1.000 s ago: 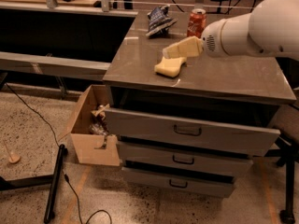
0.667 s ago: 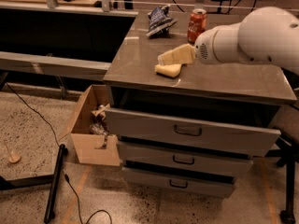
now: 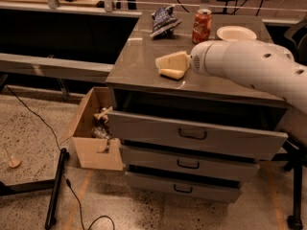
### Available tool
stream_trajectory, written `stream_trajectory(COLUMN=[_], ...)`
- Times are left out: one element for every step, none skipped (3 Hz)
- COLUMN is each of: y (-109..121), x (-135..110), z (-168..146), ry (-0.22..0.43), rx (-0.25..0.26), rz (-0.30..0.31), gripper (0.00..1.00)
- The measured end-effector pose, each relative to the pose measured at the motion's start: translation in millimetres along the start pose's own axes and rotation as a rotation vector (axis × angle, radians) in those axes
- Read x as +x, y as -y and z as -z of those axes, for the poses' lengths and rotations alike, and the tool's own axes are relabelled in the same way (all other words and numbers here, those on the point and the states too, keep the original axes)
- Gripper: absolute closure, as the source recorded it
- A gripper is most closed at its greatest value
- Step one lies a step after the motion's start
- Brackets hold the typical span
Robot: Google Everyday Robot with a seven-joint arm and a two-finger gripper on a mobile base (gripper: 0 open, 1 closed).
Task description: Place sponge into paper bowl
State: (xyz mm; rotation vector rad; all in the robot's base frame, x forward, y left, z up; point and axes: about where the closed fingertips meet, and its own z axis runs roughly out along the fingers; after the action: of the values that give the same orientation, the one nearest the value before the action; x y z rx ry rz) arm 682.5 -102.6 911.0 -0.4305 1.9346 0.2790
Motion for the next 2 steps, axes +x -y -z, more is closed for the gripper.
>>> stream_trajectory(y=[-2.1,-6.3], x=[10.3,21.0], z=[-14.0,-27.1], ry=[0.021,0.032], rx=[0.017,0.024], rz=[-0.018,-0.009], gripper=[0.00,0.00])
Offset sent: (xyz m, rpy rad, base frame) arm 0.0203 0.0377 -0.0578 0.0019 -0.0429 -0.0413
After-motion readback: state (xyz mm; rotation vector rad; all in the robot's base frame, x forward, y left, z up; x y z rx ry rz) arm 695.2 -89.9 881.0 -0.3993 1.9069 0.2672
